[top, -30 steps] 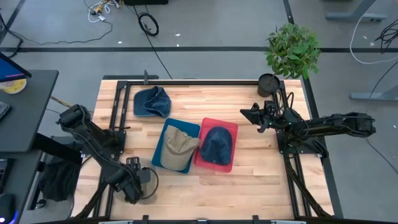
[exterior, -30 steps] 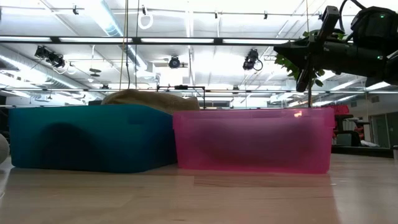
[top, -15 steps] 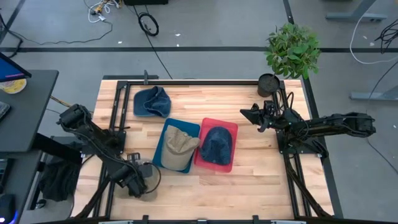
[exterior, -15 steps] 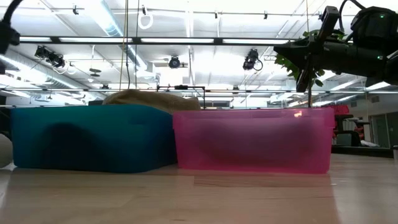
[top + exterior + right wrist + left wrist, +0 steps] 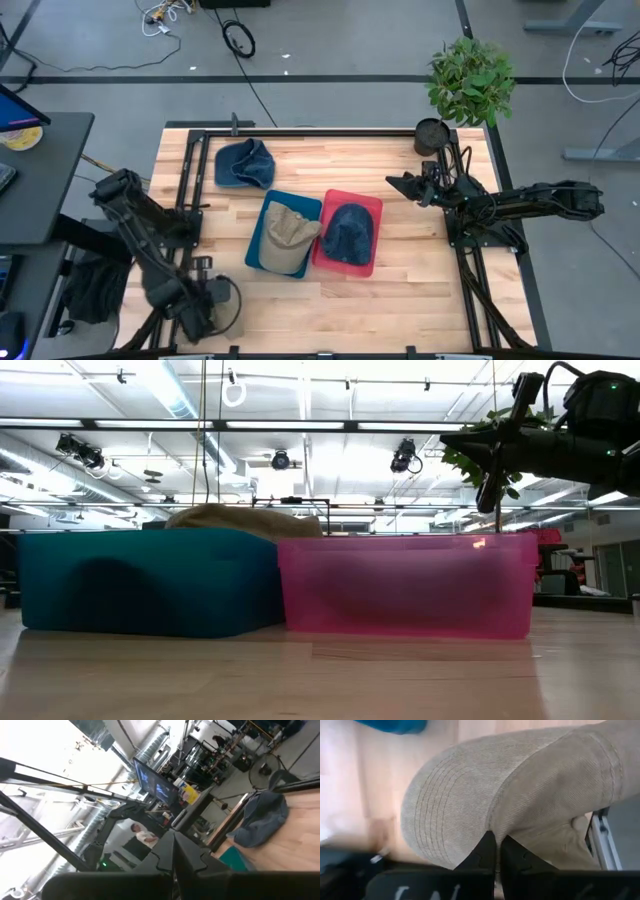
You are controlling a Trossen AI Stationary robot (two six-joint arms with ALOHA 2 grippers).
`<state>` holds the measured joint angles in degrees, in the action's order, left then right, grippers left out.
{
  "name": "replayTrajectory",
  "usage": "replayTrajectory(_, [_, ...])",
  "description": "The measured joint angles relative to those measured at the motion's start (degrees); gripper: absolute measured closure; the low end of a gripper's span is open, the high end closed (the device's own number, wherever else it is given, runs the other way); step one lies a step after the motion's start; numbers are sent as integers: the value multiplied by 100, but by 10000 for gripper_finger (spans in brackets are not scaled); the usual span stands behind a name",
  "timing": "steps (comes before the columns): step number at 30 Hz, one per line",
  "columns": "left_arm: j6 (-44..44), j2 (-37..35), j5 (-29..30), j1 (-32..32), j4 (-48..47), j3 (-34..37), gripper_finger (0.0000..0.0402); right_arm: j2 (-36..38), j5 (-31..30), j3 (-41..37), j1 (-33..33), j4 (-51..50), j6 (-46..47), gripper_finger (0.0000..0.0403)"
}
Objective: Pick & Place hat
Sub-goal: Put the brown cap into the blue bin
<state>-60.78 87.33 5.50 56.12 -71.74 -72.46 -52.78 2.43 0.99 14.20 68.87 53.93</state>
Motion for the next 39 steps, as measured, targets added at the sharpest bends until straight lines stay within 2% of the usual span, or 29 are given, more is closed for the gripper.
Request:
replayTrajectory(7, [270,-1,474,46,-1761,-1165,398,-2,50,0,-17,-50,633,394])
replayTrajectory(11, [1005,-7,735,-227,-1808,-1575,398,-2,253,22,-17,-55,1325,394])
replayTrajectory(16, [1992,-7,908,-784,-1824,-1750,398,-2,1206,223,-19,-259,1369,394])
replayTrajectory(20, [2993,-7,1147,-1296,-1819,-1827,398,-2,1425,511,-17,-436,1680,394])
replayTrajectory(26, [4607,-7,1403,-2096,-1423,-1834,398,0,1973,968,-17,-1196,1784,394])
replayTrajectory(32, [5870,-7,1636,-2774,-503,-1834,399,-5,1966,1317,-17,-2086,1679,394])
replayTrajectory(39, [7326,-7,1742,-3423,485,-1834,399,-18,1967,1447,-18,-2143,1787,394])
